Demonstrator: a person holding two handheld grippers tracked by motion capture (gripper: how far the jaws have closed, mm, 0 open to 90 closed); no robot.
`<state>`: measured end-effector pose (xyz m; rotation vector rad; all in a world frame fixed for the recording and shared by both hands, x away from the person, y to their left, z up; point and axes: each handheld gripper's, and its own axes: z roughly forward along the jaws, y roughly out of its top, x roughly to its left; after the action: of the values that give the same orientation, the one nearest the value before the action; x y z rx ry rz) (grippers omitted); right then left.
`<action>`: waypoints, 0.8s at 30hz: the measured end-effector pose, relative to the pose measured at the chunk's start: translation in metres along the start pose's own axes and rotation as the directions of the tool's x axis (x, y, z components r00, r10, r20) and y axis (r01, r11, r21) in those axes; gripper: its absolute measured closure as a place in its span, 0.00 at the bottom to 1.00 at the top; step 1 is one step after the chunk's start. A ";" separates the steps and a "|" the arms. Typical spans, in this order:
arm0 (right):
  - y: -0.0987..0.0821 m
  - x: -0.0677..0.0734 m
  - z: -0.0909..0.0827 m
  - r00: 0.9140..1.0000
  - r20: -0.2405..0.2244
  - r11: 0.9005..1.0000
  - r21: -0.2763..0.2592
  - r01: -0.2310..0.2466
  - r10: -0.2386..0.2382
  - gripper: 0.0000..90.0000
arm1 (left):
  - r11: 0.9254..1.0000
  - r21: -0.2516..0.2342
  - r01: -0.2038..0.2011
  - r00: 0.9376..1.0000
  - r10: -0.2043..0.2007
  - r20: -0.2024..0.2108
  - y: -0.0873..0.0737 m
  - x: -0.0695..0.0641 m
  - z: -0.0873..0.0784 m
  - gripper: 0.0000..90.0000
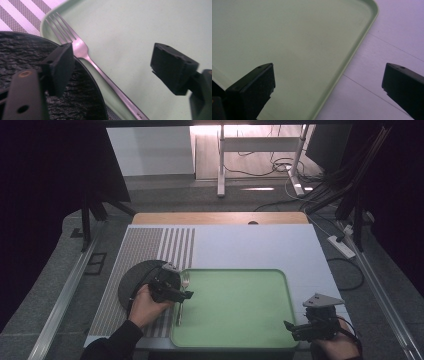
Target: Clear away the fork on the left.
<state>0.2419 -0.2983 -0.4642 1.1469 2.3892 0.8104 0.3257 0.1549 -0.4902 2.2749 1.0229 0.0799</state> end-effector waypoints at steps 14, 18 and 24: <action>-0.001 -0.002 -0.003 1.000 -0.002 0.999 -0.037 -0.020 0.020 0.00 | 0.995 -0.086 -0.055 0.998 0.054 -0.016 -0.010 0.001 -0.011 0.03; -0.001 -0.002 -0.003 1.000 -0.004 0.999 -0.038 -0.019 0.019 0.00 | 0.992 -0.104 -0.076 0.997 0.072 -0.039 -0.013 0.000 -0.015 0.03; -0.001 -0.001 -0.002 1.000 -0.007 0.999 -0.031 -0.015 0.014 0.00 | 0.993 -0.101 -0.060 0.998 0.056 -0.039 -0.019 0.001 -0.019 0.03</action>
<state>0.2410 -0.3006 -0.4625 1.1527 2.3684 0.8542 0.3083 0.1749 -0.4863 2.2177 0.9494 0.1941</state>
